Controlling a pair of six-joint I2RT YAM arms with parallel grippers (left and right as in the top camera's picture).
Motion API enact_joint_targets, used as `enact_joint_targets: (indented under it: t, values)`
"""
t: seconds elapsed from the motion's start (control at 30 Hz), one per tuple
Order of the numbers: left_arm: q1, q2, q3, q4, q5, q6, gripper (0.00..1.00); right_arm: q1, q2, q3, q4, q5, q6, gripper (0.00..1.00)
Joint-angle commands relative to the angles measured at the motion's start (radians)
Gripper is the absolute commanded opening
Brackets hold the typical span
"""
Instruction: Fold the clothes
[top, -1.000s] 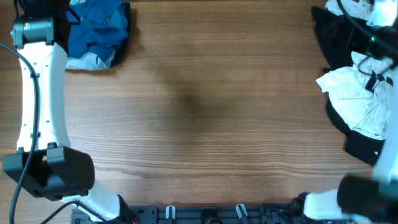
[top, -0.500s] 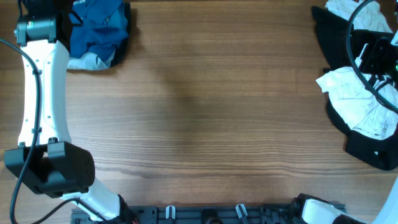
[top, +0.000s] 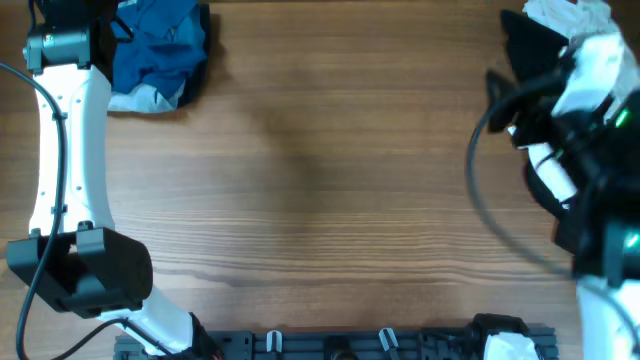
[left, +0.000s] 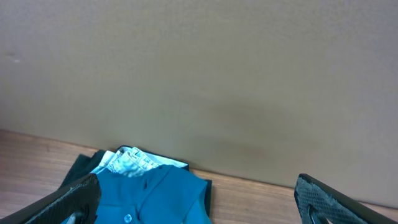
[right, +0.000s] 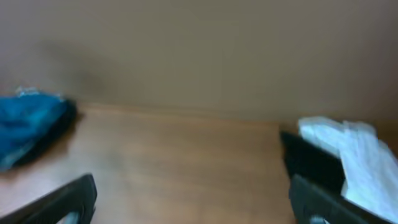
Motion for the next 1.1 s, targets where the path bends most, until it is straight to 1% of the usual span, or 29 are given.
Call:
enact_joint_targets:
  t: [0.0,0.07,0.13,0.17,0.3,0.33,0.47,0.53,0.63,1.07]
  values:
    - [-0.005,0.007,-0.006,0.002,0.008,-0.013,1.00,0.086,-0.208,-0.321,0.161,0.084,0.008,1.00]
    - [-0.005,0.007,-0.006,0.002,0.008,-0.013,1.00,0.106,-0.327,-0.492,0.253,0.099,0.048,1.00]
    - [-0.005,0.007,-0.006,0.002,0.008,-0.013,1.00,0.110,-0.454,-0.661,0.333,0.136,0.159,1.00]
    - [-0.005,0.007,-0.006,0.002,0.008,-0.013,1.00,0.111,-0.602,-0.827,0.401,0.140,0.214,1.00]
    - [-0.005,0.007,-0.006,0.002,0.008,-0.013,1.00,0.111,-0.744,-0.964,0.435,0.138,0.204,1.00]
    - [-0.005,0.007,-0.006,0.002,0.008,-0.013,1.00,0.111,-0.791,-1.009,0.445,0.118,0.172,1.00]
    - [-0.005,0.007,-0.006,0.002,0.008,-0.013,1.00,0.111,-0.878,-1.081,0.449,0.053,0.092,1.00]
    - [-0.005,0.007,-0.006,0.002,0.008,-0.013,1.00,0.113,-0.914,-1.118,0.464,0.045,0.081,1.00]
    - [-0.005,0.007,-0.006,0.002,0.008,-0.013,1.00,0.113,-0.942,-1.116,0.463,0.045,0.080,1.00]
    - [-0.005,0.007,-0.006,0.002,0.008,-0.013,1.00,0.113,-0.946,-1.116,0.464,0.045,0.083,1.00]
